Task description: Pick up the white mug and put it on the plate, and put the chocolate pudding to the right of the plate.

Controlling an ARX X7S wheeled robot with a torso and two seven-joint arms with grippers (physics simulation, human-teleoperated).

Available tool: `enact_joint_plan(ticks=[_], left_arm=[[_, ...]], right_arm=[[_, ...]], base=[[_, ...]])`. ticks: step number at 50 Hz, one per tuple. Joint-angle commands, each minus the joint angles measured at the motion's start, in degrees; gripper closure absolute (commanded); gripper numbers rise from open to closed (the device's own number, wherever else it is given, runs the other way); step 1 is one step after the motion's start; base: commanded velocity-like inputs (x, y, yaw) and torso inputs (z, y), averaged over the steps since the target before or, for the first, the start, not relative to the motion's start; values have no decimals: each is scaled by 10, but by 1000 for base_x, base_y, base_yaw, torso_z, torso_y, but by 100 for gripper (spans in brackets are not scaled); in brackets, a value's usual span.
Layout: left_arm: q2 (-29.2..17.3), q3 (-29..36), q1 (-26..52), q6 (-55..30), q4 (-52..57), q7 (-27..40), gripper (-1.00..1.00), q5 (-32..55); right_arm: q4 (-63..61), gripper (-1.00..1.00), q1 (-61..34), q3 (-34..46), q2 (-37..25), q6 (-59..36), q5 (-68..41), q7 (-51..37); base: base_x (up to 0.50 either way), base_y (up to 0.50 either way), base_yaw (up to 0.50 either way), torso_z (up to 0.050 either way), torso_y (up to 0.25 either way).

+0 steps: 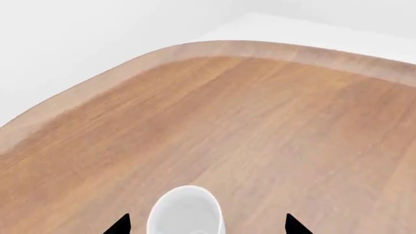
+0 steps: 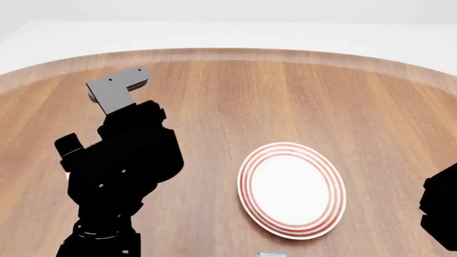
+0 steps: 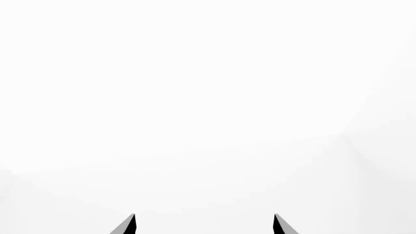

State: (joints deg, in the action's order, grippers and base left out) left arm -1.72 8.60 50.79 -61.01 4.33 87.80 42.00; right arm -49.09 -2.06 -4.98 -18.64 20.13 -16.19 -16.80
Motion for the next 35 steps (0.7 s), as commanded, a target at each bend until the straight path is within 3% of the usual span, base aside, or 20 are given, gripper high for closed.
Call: enact_joint_plan(ticks=[1, 35], left_arm=[[15, 3, 7, 52, -90, 18, -100, -9], [15, -11, -50, 166, -147, 20, -100, 24]], right_arm=[[1, -100, 1, -12, 8, 3, 6, 11], [3, -100, 5, 3, 2, 4, 5, 6]], base=[[0, 0, 0, 0, 0], [0, 0, 0, 0, 0]])
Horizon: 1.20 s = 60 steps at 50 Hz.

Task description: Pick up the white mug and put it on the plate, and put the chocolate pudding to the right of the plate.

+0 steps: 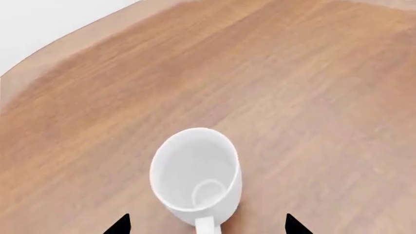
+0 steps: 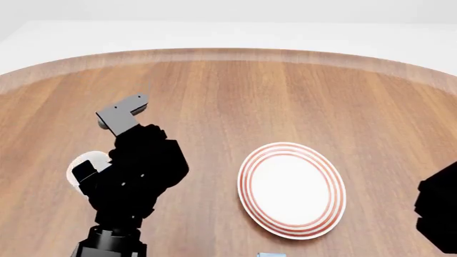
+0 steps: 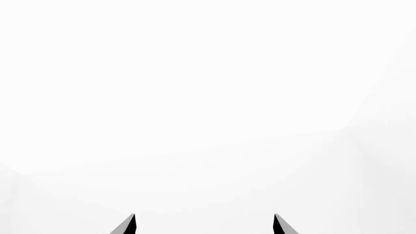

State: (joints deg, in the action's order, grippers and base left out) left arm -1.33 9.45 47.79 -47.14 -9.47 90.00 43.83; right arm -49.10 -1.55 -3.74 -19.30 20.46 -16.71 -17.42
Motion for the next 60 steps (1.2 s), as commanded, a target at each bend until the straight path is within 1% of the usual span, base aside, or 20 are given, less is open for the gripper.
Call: enact_joint_plan(ticks=[1, 10, 12, 18, 29, 47, 54, 60], left_arm=[[11, -20, -21, 29, -9, -2, -100, 5], [-2, -11, -27, 65, -27, -22, -100, 4], [-3, -12, -27, 67, -30, -23, -100, 6], [-6, -12, -24, 89, -58, -55, -100, 15], [-10, -1, -37, 117, -83, -79, -100, 18], [-20, 9, -54, 146, -100, -93, -100, 25], [-22, 14, -56, 162, -116, -110, -100, 26], [-25, 7, -59, 176, -116, -112, -100, 32]], right_arm=[[4, -100, 0, -9, 9, 1, 10, 12], [6, -100, 2, -6, 7, 1, 8, 10], [6, -100, 2, -5, 6, 1, 8, 10], [8, -100, 3, -3, 6, 1, 7, 9], [8, -100, 4, 1, 4, 1, 9, 7], [13, -100, 5, 6, 2, 6, 12, 6], [12, -100, 6, 7, 0, 6, 12, 5], [12, -100, 7, 11, -1, 5, 13, 4]], base=[[0, 0, 0, 0, 0], [0, 0, 0, 0, 0], [0, 0, 0, 0, 0], [0, 0, 0, 0, 0], [0, 0, 0, 0, 0], [0, 0, 0, 0, 0], [0, 0, 0, 0, 0], [0, 0, 0, 0, 0]])
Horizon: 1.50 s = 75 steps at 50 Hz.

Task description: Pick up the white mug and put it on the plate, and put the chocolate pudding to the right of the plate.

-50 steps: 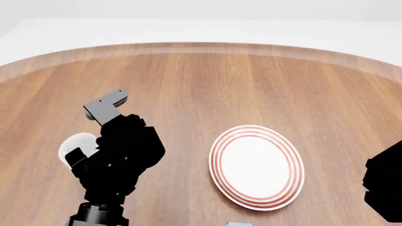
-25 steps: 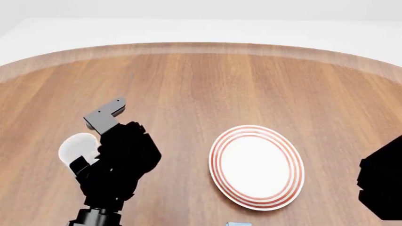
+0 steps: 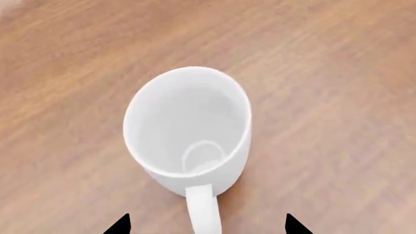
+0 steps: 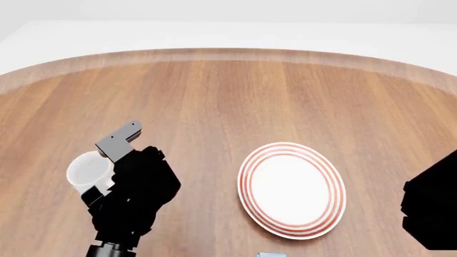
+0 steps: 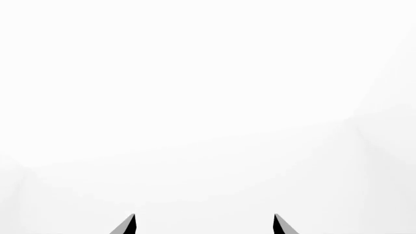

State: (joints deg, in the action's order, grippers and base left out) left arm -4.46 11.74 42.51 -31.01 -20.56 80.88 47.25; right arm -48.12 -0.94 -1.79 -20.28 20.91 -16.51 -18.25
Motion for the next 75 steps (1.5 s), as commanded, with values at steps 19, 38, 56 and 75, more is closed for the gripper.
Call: enact_joint_plan(ticks=[19, 38, 56, 75], left_arm=[[19, -41, -12, 70, -40, -42, -100, 32], [7, -35, -8, 94, -51, -49, -100, 42], [3, -30, -14, 109, -72, -59, -100, 48], [-1, -13, -6, 120, -99, -86, 100, 49]], right_arm=[[7, -100, 3, -1, 5, 5, 10, 13], [16, -100, 3, 11, 3, 8, 11, 15], [15, -100, 7, 15, -2, 8, 10, 14], [16, -100, 8, 18, -6, 8, 12, 11]], base=[[0, 0, 0, 0, 0], [0, 0, 0, 0, 0], [0, 0, 0, 0, 0], [0, 0, 0, 0, 0]])
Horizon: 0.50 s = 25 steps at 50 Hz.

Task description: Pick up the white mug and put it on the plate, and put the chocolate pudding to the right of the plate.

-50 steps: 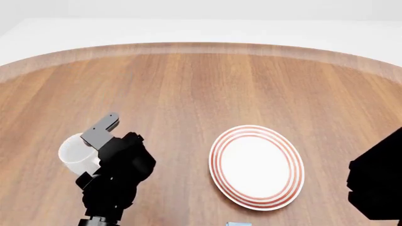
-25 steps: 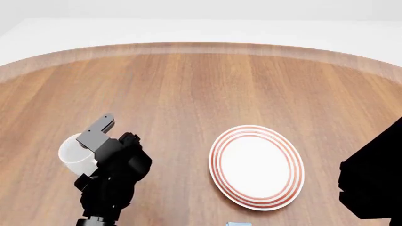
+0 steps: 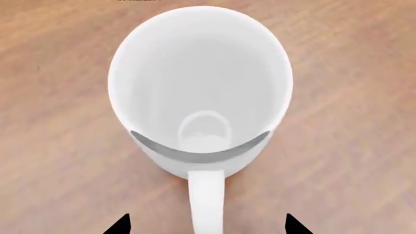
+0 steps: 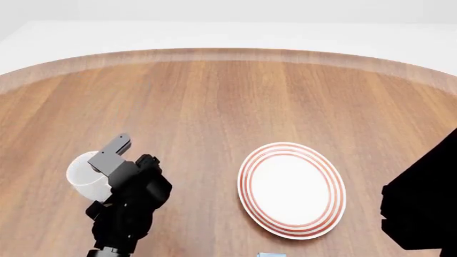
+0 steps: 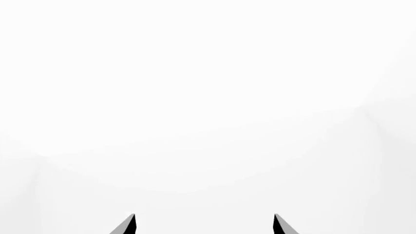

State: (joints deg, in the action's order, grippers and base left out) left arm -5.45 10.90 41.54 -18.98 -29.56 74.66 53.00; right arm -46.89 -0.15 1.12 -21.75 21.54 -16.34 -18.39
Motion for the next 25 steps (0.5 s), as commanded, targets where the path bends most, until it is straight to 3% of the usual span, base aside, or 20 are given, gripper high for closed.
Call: enact_joint_plan(ticks=[1, 25], left_arm=[[9, -4, 6, 2, -16, -29, 100, -10], [3, 8, 1, 9, -25, -23, 100, -10]], right_arm=[[5, -100, 0, -11, 9, 2, 11, 13], [13, -100, 1, -4, 6, 4, 15, 12]], base=[[0, 0, 0, 0, 0], [0, 0, 0, 0, 0]])
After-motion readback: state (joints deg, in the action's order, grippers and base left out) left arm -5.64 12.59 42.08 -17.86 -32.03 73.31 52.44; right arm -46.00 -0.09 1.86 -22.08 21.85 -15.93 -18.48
